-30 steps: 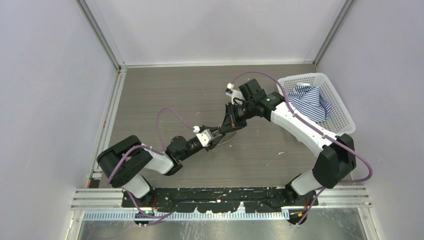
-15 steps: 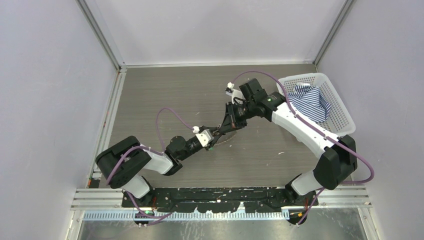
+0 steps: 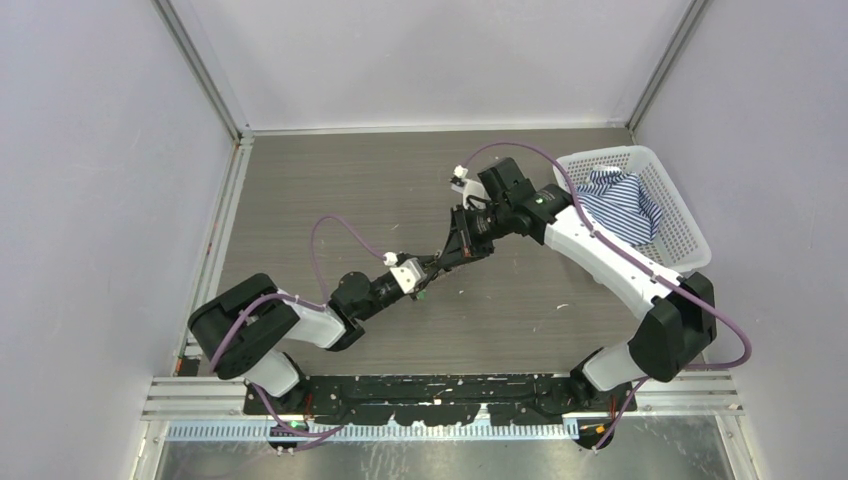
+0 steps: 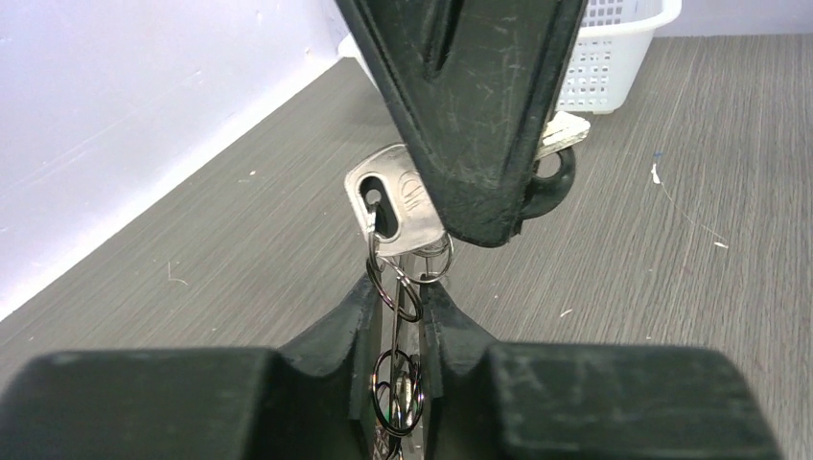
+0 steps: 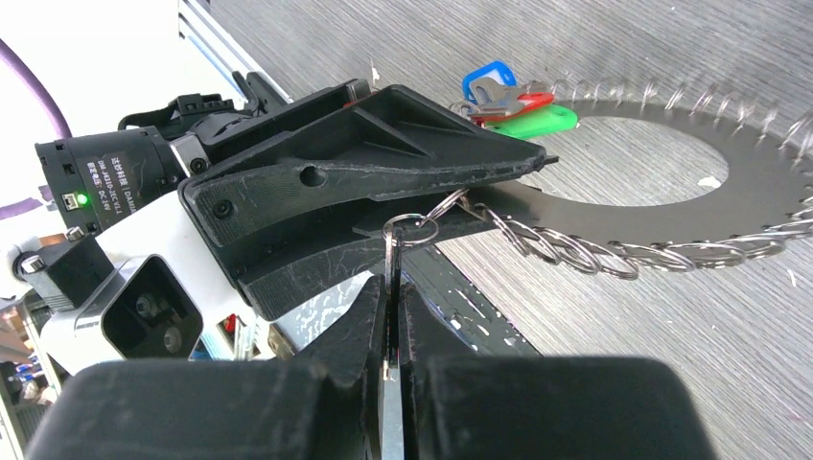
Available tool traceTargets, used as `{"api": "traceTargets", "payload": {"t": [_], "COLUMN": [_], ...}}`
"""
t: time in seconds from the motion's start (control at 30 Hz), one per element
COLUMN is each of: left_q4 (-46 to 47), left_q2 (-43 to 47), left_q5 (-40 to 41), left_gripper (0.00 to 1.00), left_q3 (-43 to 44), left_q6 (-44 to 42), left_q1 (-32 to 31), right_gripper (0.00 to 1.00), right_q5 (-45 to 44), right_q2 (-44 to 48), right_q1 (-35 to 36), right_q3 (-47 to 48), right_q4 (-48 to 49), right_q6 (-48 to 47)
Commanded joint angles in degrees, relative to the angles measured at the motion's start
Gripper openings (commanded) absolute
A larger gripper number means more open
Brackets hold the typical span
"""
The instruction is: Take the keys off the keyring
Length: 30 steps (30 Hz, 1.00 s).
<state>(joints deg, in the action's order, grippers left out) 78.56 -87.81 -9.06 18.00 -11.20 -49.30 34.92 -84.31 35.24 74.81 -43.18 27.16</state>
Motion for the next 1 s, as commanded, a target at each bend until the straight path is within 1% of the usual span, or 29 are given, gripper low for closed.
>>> {"api": "traceTargets", "payload": {"t": [0.0, 0.1, 0.13, 0.23, 0.37, 0.6, 0.67, 0.77, 0.97], "left_q4": [3.4, 3.4, 3.4, 3.4, 3.4, 3.4, 3.4, 3.4, 3.4], "left_q2": [2.7, 3.2, 3.4, 4.1, 4.8, 6.1, 6.4, 6.7, 5.8], "left_q5": [0.0, -0.7, -1.0, -1.2, 0.6, 2.4, 2.1, 3.7, 9.4], "left_gripper": [0.12, 0.02, 0.01, 0.01, 0.00, 0.00, 0.00, 0.00, 0.00], "left_q3": [1.0, 0.7, 0.7, 0.7, 0.6, 1.0, 1.1, 1.1, 1.8], "left_q6": [-0.9, -0.2, 0.2, 1.7, 4.4, 10.5, 10.8, 10.9, 15.7], "left_q1": [0.3, 0.3, 0.3, 0.3, 0.3, 0.3, 0.3, 0.3, 0.3], "right_gripper": [0.01, 0.01, 0.01, 0.01, 0.01, 0.01, 0.01, 0.01, 0.01], "right_q5": [0.4, -0.1, -0.3, -0.8, -2.5, -3.8, -3.7, -3.7, -5.1], "right_q2": [3.8, 4.0, 4.1, 4.0, 4.3, 4.6, 4.5, 4.4, 3.4], "right_q1": [0.5, 0.5, 0.5, 0.5, 0.4, 0.5, 0.5, 0.6, 3.0], "right_q3": [2.6, 2.5, 2.3, 2.2, 2.4, 0.7, 0.7, 0.7, 1.0], "right_q4": [0.5, -0.4, -0.4, -0.7, -2.3, -1.7, -1.5, -1.7, -3.2], "right_q6": [0.3, -0.3, -0.4, -0.9, -2.6, -2.8, -2.9, -3.2, -4.7]}}
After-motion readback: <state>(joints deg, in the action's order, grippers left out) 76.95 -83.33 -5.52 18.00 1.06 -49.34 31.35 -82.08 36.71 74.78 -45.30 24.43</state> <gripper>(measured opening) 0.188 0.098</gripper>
